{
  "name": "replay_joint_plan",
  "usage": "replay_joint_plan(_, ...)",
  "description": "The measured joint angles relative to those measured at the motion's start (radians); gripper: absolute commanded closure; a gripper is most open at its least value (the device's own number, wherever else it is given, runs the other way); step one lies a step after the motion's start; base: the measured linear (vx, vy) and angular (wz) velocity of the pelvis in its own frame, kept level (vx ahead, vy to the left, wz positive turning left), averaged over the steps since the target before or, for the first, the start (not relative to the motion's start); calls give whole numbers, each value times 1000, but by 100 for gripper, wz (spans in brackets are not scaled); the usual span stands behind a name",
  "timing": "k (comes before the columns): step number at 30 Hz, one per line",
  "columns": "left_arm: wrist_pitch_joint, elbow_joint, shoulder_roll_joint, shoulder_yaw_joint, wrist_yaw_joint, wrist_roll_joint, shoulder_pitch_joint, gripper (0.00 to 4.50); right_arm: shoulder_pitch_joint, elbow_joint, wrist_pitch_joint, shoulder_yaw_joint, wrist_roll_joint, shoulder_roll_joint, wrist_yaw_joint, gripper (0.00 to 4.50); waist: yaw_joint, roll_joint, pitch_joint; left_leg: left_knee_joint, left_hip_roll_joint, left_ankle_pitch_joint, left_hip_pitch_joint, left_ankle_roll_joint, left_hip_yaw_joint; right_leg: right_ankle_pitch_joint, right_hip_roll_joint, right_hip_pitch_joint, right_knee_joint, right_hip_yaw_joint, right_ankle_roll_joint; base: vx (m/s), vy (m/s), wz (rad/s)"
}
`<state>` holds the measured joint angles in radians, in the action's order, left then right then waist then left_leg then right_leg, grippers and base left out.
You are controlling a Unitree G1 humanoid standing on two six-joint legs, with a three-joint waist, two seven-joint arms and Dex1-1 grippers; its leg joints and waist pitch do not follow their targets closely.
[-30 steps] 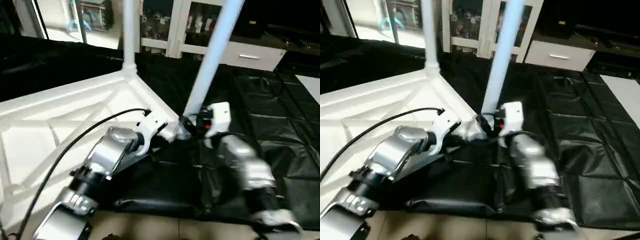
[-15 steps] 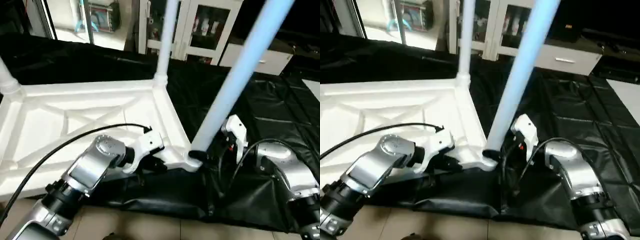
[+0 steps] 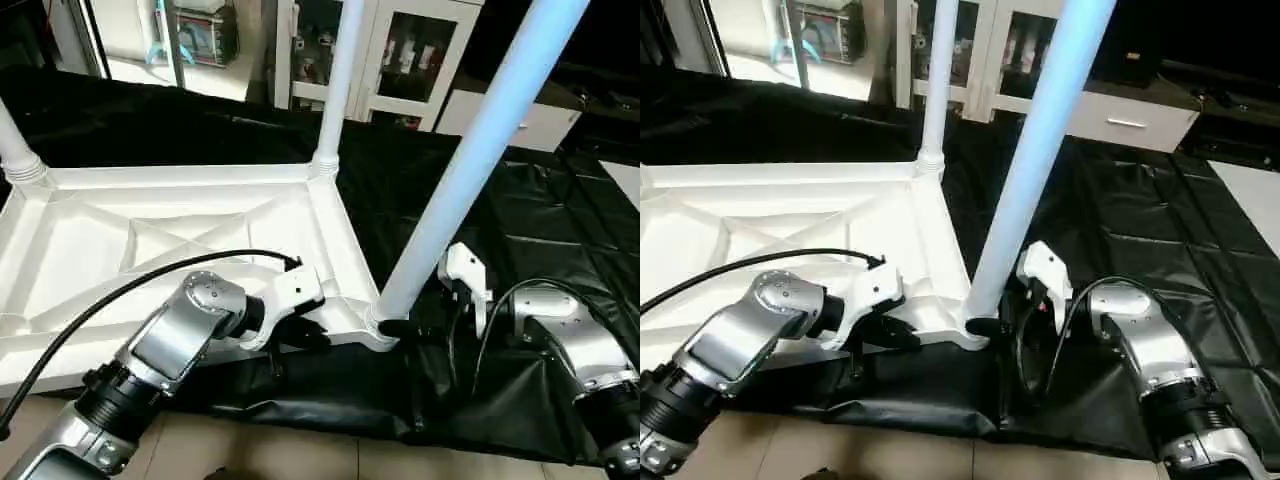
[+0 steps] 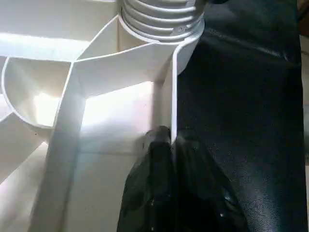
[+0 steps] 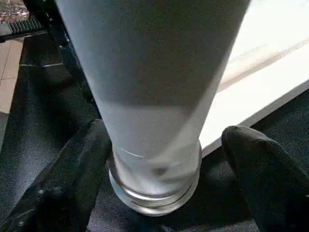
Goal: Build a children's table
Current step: Rotate leg to tighten
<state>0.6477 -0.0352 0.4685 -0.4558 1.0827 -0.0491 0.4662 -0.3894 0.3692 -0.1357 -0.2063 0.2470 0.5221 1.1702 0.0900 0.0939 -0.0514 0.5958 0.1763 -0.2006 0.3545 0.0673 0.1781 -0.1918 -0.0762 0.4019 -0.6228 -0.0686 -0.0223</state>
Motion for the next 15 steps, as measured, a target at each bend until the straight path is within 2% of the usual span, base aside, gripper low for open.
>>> replay_joint_plan(3, 0, 0, 0, -1, 0, 1, 0, 450, 0, 7, 17, -3, -1, -1, 12, 92, 0, 0, 0, 0, 0, 0, 0, 0, 0, 0, 0, 0, 0, 0, 0, 0, 0, 0)
replay_joint_plan(5, 0, 0, 0, -1, 0, 1, 0, 450, 0, 9, 21, -3, -1, -1, 14, 124, 0, 1, 1, 0, 0, 0, 0, 0, 0, 0, 0, 0, 0, 0, 0, 0, 0, 0)
replay_joint_plan(8, 0, 0, 1, -2, 0, 1, 0, 450, -2, 15, 32, -9, -1, -1, 28, 132, 0, 1, 1, 0, 0, 0, -1, 0, 0, 0, 0, -1, 0, 0, 0, 0, 0, 0)
replay_joint_plan(10, -1, 0, 1, -3, 0, 2, 0, 450, -4, 20, 35, -10, -1, -1, 33, 164, 0, 2, 1, 0, 0, 0, -1, 0, 0, 0, 0, -1, 0, 0, 0, 0, 0, 0)
replay_joint_plan(15, -1, 0, 2, -3, 0, 3, 0, 450, -5, 27, 39, -11, -1, -2, 39, 192, 0, 2, 1, 0, 0, 0, -2, 0, 0, 0, 0, -2, 0, 0, 0, 0, 0, 0)
